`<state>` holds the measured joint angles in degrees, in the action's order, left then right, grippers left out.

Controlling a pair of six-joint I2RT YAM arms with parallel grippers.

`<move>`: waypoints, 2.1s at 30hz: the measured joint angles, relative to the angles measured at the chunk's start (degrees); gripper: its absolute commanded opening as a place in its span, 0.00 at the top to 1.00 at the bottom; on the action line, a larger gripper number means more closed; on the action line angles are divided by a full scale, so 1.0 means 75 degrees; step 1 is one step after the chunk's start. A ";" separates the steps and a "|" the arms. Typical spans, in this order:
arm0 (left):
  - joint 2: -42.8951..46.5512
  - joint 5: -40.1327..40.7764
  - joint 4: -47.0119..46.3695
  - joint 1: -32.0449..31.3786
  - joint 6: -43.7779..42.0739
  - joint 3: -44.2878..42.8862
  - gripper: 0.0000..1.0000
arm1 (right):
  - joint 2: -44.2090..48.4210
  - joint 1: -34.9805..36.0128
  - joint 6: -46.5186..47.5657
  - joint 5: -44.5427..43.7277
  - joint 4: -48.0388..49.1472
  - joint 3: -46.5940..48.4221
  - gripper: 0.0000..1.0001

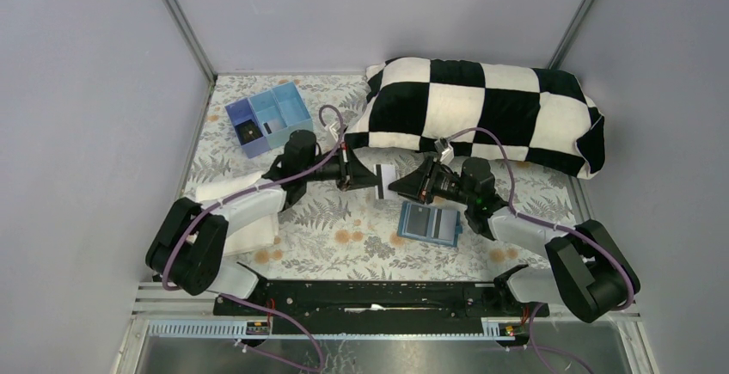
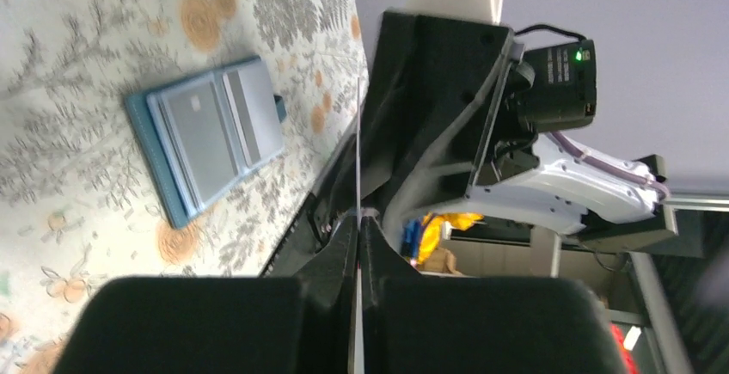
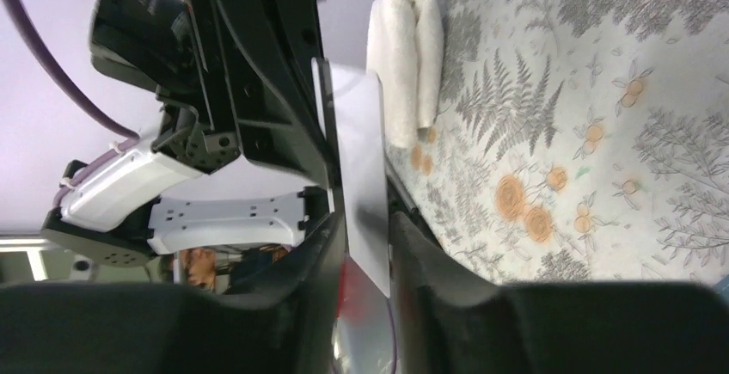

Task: Take the credit cards out of the card holder
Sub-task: Remove the credit card from the card holder, then place the credit card in the storage box.

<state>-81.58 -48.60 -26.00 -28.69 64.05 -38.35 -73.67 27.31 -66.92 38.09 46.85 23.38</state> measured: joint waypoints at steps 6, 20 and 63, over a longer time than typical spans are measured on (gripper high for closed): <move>0.0000 0.0644 0.2465 -0.0015 -0.1419 -0.1609 1.00 | 0.0047 0.0076 0.0044 0.0026 -0.0224 0.0035 0.18; -0.1510 0.9349 1.0736 0.0055 -0.3908 -0.7906 1.00 | 0.1830 0.0073 0.1816 -0.1626 -0.3797 0.0673 0.12; -0.7122 1.0893 1.1829 0.2739 -0.4319 -1.1881 0.75 | 0.0562 0.0073 0.1955 -0.1524 -0.3981 0.0682 0.13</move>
<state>-135.00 33.10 62.72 -8.14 31.66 -127.46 -69.45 27.86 -52.25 26.65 16.99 28.49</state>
